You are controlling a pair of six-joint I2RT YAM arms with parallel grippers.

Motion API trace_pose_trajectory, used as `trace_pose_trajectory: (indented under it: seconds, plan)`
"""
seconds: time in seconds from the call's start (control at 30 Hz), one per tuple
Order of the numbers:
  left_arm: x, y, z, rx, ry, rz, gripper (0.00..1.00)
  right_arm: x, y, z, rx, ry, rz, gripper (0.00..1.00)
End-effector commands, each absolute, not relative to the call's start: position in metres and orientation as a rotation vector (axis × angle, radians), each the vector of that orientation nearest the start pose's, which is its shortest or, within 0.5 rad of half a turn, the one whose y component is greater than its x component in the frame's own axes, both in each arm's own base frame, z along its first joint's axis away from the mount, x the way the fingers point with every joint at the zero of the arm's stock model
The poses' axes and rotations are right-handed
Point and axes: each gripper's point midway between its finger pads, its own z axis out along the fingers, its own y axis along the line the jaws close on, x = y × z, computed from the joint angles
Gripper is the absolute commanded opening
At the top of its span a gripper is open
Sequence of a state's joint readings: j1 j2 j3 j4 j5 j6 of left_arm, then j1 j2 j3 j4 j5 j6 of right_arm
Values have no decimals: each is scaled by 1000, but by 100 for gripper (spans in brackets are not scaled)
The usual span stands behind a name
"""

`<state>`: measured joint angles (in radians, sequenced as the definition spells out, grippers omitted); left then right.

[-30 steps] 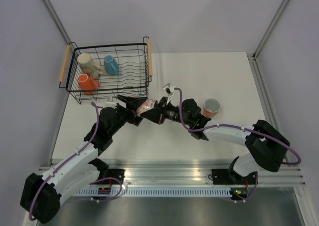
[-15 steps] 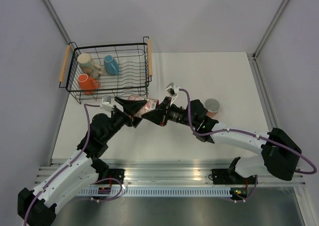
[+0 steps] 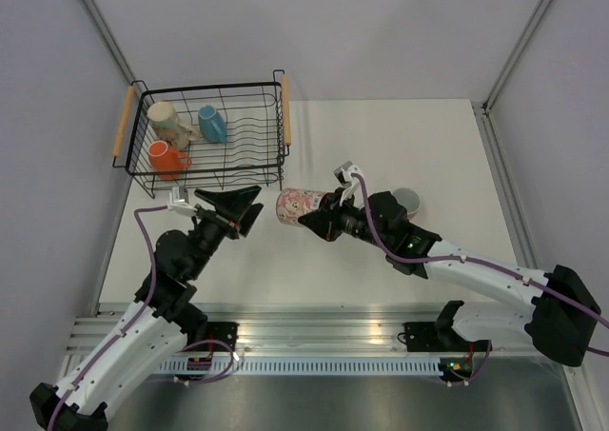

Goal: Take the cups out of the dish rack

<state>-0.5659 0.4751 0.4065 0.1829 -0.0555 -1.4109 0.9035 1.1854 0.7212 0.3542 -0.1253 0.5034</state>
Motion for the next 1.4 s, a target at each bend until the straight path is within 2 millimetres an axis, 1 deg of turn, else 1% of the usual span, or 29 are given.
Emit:
trace_pose_trajectory:
  seconds: [0.0, 0.03, 0.13, 0.17, 0.2, 0.23, 0.27, 0.3, 0.33, 0.37, 0.4, 0.43, 0.47, 0.5, 0.53, 0.6, 0.63, 0.7, 0.73, 0.87, 0.93, 0.97, 1.0, 1.07, 1.1, 1.17, 1.2, 1.27, 1.37]
  plan:
    - [227, -169, 316, -677, 1426, -1467, 100, 214, 335, 302, -507, 1575, 1117, 1]
    - [228, -168, 316, -668, 1425, -1441, 100, 210, 333, 299, -546, 1606, 1104, 1]
    - [229, -162, 320, -654, 1415, -1393, 100, 199, 323, 312, -633, 1581, 1067, 1]
    - [229, -160, 321, -654, 1409, -1387, 100, 189, 321, 309, -689, 1603, 1077, 1]
    - [229, -160, 319, -654, 1415, -1377, 100, 184, 320, 309, -727, 1611, 1074, 1]
    - [230, -159, 318, -647, 1417, -1359, 100, 182, 318, 319, -741, 1615, 1071, 1]
    - [230, -158, 317, -645, 1420, -1351, 100, 180, 313, 300, -767, 1723, 1034, 1]
    - [231, -158, 315, -644, 1430, -1337, 100, 185, 308, 294, -759, 1773, 977, 1]
    - [232, -158, 310, -632, 1454, -1306, 100, 183, 297, 286, -767, 1866, 915, 1]
    - [233, -158, 310, -621, 1463, -1290, 100, 187, 292, 273, -771, 1941, 853, 1]
    - [234, -158, 308, -615, 1479, -1268, 100, 197, 280, 263, -730, 2007, 738, 1]
    - [236, -159, 300, -590, 1520, -1222, 100, 192, 264, 249, -741, 2116, 652, 1]
    - [237, -160, 302, -574, 1528, -1207, 100, 197, 255, 230, -720, 2203, 553, 1]
    - [238, -161, 301, -561, 1541, -1193, 100, 199, 245, 220, -703, 2261, 473, 1]
    - [239, -165, 296, -515, 1570, -1167, 100, 197, 228, 202, -663, 2365, 358, 1]
    - [241, -168, 296, -472, 1589, -1142, 100, 190, 219, 189, -644, 2439, 312, 1]
    - [243, -171, 293, -434, 1610, -1111, 100, 182, 213, 178, -618, 2500, 292, 1]
    - [246, -172, 288, -406, 1645, -1070, 100, 177, 200, 169, -583, 2546, 227, 1]
    - [247, -173, 290, -377, 1648, -1052, 100, 174, 188, 167, -548, 2572, 167, 1]
    - [248, -172, 290, -345, 1648, -1027, 100, 163, 170, 165, -503, 2605, 122, 1]
    - [249, -171, 290, -338, 1648, -1011, 100, 158, 157, 158, -489, 2636, 54, 1]
    - [250, -171, 289, -335, 1651, -1004, 100, 159, 151, 155, -481, 2635, 9, 1]
    - [252, -172, 286, -324, 1662, -991, 100, 157, 147, 149, -478, 2651, -21, 1]
    - [254, -174, 285, -308, 1671, -977, 100, 157, 145, 141, -488, 2664, -49, 1]
    - [258, -176, 279, -288, 1694, -955, 100, 156, 141, 135, -489, 2675, -79, 1]
    - [260, -179, 274, -258, 1740, -922, 100, 158, 140, 126, -505, 2683, -115, 1]
    - [262, -179, 272, -225, 1753, -891, 100, 160, 136, 121, -505, 2688, -142, 1]
    - [266, -181, 268, -190, 1796, -847, 100, 164, 138, 116, -510, 2686, -126, 1]
    - [272, -178, 267, -153, 1821, -770, 100, 170, 137, 111, -500, 2693, -113, 1]
